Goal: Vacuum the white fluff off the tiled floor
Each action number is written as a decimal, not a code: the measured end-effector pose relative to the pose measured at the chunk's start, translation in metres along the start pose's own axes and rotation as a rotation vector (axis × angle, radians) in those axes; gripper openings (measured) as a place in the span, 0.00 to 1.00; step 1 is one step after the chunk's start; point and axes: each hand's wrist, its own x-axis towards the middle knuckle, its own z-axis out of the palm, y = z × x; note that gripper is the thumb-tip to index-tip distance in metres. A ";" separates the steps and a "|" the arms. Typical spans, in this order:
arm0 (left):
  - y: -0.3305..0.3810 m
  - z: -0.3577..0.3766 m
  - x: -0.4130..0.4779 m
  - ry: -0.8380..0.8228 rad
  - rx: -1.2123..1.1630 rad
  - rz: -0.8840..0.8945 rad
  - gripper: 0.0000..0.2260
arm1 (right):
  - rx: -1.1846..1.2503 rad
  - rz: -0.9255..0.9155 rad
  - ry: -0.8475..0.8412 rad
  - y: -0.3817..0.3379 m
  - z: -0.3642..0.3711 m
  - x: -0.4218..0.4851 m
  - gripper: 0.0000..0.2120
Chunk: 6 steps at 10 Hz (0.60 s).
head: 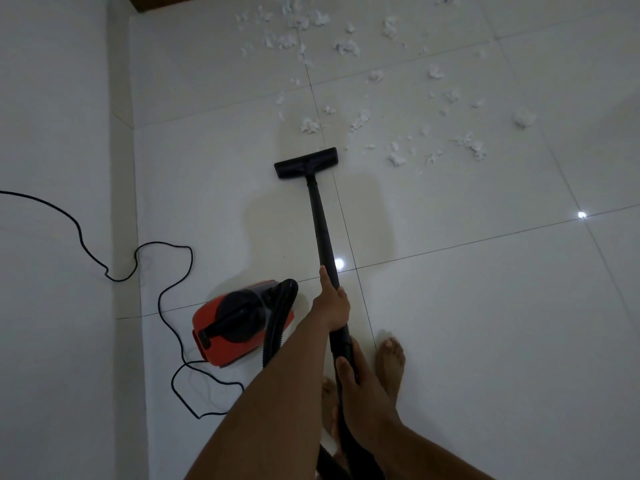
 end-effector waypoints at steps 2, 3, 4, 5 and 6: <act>0.026 -0.014 0.006 0.021 -0.031 -0.028 0.32 | -0.018 0.012 0.061 -0.032 -0.010 0.008 0.24; 0.040 -0.023 0.012 0.030 -0.037 -0.034 0.33 | -0.056 0.053 0.054 -0.058 -0.020 0.007 0.24; 0.053 -0.030 0.016 0.019 -0.037 -0.051 0.32 | -0.052 0.012 0.051 -0.077 -0.037 0.015 0.23; 0.066 -0.037 0.022 0.026 -0.036 -0.052 0.32 | -0.155 0.052 -0.005 -0.104 -0.045 0.010 0.22; 0.076 -0.041 0.028 0.033 -0.041 -0.061 0.32 | -0.094 0.046 0.037 -0.106 -0.051 0.013 0.22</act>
